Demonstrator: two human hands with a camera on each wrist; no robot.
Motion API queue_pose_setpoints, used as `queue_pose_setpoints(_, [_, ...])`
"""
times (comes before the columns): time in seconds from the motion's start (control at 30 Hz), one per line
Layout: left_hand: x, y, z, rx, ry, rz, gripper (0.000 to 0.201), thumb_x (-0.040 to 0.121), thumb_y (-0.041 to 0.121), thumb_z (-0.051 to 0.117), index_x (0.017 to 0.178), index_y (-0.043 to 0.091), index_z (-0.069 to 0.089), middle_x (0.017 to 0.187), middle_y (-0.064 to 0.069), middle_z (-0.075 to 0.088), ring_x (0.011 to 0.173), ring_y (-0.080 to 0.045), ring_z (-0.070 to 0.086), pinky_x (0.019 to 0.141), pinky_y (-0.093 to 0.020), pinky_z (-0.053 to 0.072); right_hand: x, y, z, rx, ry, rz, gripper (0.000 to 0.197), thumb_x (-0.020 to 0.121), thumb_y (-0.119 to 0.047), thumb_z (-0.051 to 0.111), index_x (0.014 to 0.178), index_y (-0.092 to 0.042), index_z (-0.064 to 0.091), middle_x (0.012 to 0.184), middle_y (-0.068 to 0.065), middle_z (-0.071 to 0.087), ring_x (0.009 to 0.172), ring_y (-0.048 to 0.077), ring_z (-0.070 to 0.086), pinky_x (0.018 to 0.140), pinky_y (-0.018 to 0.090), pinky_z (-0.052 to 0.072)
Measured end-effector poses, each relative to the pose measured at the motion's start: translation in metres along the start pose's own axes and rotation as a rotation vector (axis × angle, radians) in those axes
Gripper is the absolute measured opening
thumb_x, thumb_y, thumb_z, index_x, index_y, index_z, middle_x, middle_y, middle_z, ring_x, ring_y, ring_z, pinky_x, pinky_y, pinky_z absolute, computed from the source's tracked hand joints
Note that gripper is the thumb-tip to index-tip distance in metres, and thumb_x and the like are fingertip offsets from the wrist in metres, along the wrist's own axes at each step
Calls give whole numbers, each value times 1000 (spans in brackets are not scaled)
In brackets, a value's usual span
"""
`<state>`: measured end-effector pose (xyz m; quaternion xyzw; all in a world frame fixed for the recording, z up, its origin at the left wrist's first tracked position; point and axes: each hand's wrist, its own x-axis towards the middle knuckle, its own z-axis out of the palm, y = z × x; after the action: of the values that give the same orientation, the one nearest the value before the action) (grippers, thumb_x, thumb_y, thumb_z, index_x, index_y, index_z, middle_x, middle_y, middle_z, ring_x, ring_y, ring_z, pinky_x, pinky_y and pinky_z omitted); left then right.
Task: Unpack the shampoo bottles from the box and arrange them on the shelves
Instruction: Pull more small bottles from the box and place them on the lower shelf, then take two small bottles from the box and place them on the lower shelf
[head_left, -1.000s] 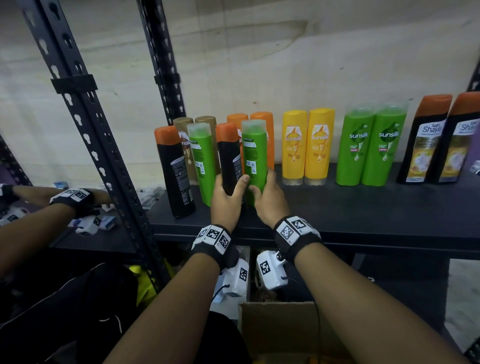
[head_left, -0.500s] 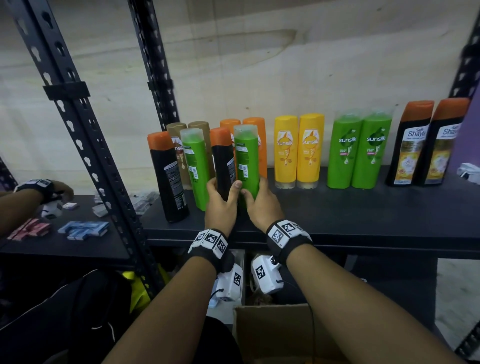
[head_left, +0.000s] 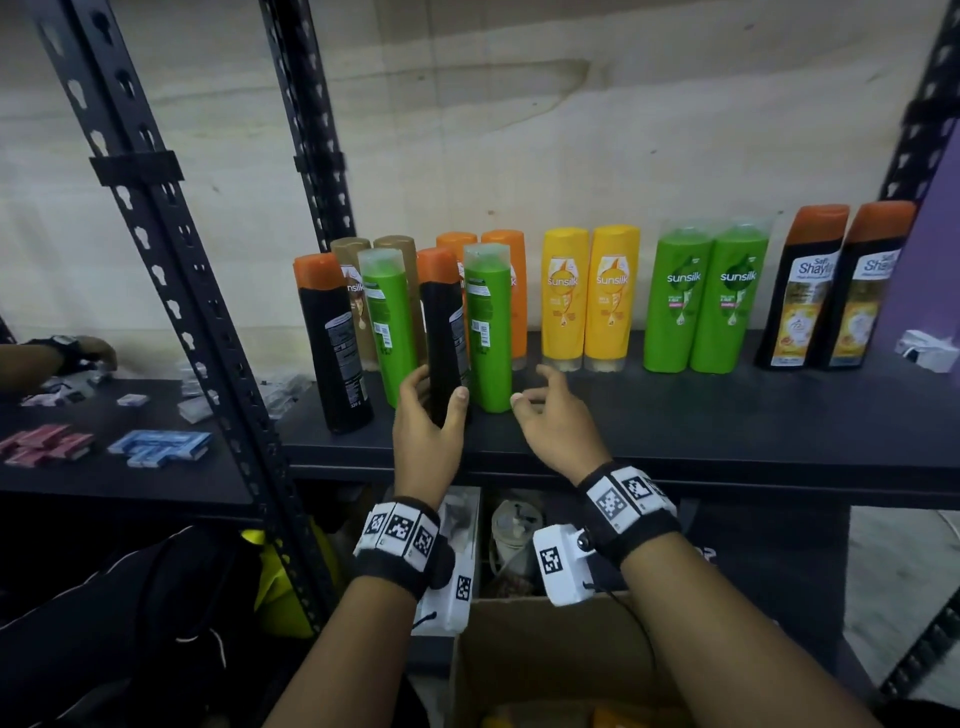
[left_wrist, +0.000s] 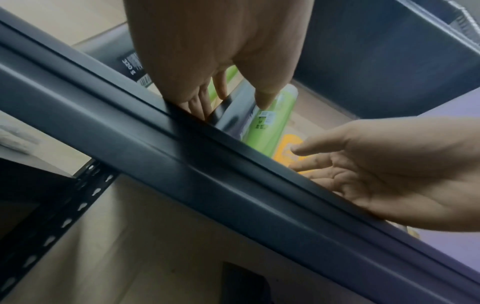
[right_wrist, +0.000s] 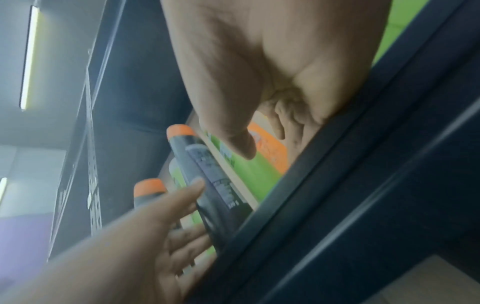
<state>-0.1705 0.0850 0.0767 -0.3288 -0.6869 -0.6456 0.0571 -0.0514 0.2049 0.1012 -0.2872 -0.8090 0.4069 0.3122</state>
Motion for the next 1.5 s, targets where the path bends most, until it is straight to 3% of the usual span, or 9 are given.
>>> queue_pose_setpoints(0.1, [-23,1,-3,5,4,-8,59,100,29,67,151,17,41,146,6,48,133,-7,48,111,-26,40,-19,0,-18,-5,-55,-54,57,101,-37,57,152,-21,37,129,-4,65,95,1,64,83,22,45])
queue_pose_setpoints(0.2, [-51,2,-1,47,57,62,50,101,27,65,146,18,47,144,6,49,133,-8,49,112,-27,40,-39,2,-32,-45,-103,-171,41,101,-38,57,140,-25,53,116,-12,66,90,-7,64,76,15,47])
queue_pose_setpoints(0.4, [-77,19,1,52,59,213,23,102,20,62,124,16,65,117,7,61,110,-3,62,94,-20,51,-73,11,-51,-277,19,-362,18,102,-25,55,102,-16,72,98,-2,63,89,13,60,83,32,49])
queue_pose_setpoints(0.57, [-97,18,12,249,-250,30,24,84,46,52,75,28,65,71,10,67,72,-5,62,64,-32,51,-104,33,-58,-517,-152,-274,22,103,-30,49,101,-17,67,100,-3,59,93,20,58,81,42,51])
queue_pose_setpoints(0.67, [-113,3,27,414,-512,-92,28,81,49,51,68,26,60,66,8,64,70,-11,61,63,-30,43,-123,58,-54,-511,-234,-197,24,104,-28,48,105,-15,68,105,0,61,96,21,60,84,42,51])
queue_pose_setpoints(0.93, [-154,-63,54,700,-894,-233,25,92,43,57,77,23,63,79,4,64,76,-15,61,67,-26,43,-192,154,-35,-457,-418,160,16,102,-28,50,92,-29,62,97,-4,66,90,16,63,82,36,51])
queue_pose_setpoints(1.07, [-175,-83,61,839,-1017,-251,30,99,43,51,83,20,61,96,-5,65,95,-24,63,80,-29,44,-203,182,-31,-443,-466,317,22,102,-28,49,102,-22,70,101,2,69,93,20,62,87,36,51])
queue_pose_setpoints(1.23, [-199,-100,67,931,-1117,-265,50,103,46,47,107,3,72,119,-16,70,110,-32,64,98,-40,52,-216,213,-21,-443,-519,480,24,103,-24,48,89,-18,67,94,4,68,87,20,61,80,32,47])
queue_pose_setpoints(1.5, [-228,-130,80,1018,-1254,-294,49,106,41,50,135,3,60,141,-19,58,129,-37,55,107,-43,47,-233,256,-10,-524,-558,645,31,102,-33,51,101,-9,72,103,11,71,93,25,67,88,40,56])
